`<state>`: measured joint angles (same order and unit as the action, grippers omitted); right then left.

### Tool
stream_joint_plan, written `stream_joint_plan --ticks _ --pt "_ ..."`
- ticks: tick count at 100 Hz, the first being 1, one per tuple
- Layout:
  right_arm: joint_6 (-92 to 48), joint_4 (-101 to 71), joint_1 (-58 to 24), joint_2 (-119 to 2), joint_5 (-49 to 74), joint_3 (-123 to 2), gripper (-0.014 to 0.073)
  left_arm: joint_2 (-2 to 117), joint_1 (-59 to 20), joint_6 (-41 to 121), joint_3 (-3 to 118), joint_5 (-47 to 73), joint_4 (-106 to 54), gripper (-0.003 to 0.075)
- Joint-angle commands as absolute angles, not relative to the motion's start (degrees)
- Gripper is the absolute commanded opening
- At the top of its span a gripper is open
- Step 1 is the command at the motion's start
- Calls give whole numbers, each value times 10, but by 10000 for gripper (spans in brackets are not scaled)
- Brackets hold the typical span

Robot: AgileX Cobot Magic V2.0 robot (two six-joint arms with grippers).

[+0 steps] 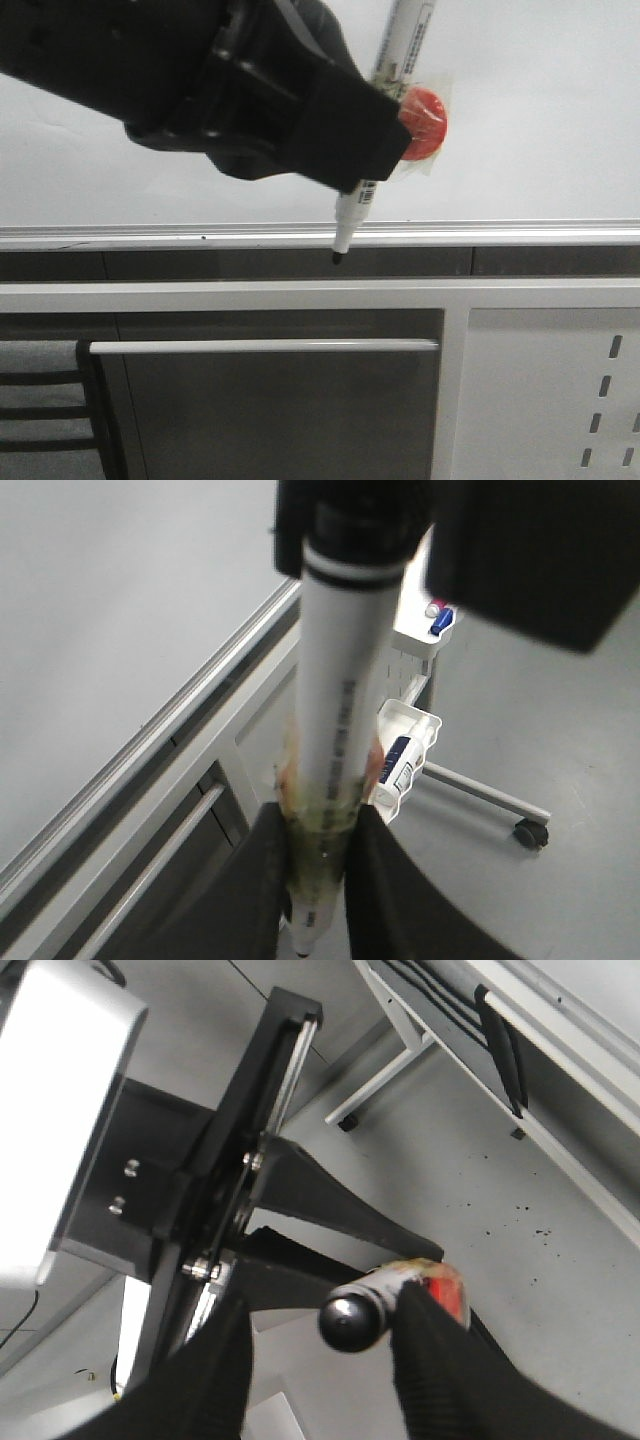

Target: Write number 1 on whiteboard

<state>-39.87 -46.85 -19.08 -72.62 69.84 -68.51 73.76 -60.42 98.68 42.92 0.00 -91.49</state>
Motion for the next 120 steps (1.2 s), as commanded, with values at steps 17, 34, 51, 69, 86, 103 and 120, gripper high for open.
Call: stream_joint_plan --ticks 17,34,51,69,86,103,120 --pt "-409 -495 -197 -722 688 -703 -70 725 -609 986 444 5 -915 -20" --pt "-409 -484 -197 -722 688 -703 -62 723 -608 986 444 5 -915 -4" --pt "-407 -461 -197 -715 670 -703 -57 714 -608 986 444 3 -915 276" --pt "-396 -451 -200 -684 607 -690 -51 680 -607 986 444 -54 -934 573" --pt "-396 -450 -242 -615 427 -590 -51 624 -607 986 444 -144 -950 563" --pt "-402 -450 -318 -529 202 -470 -51 563 -607 986 444 -225 -968 563" --pt "-405 -437 -387 -462 83 -407 -51 518 -607 986 436 -285 -977 495"
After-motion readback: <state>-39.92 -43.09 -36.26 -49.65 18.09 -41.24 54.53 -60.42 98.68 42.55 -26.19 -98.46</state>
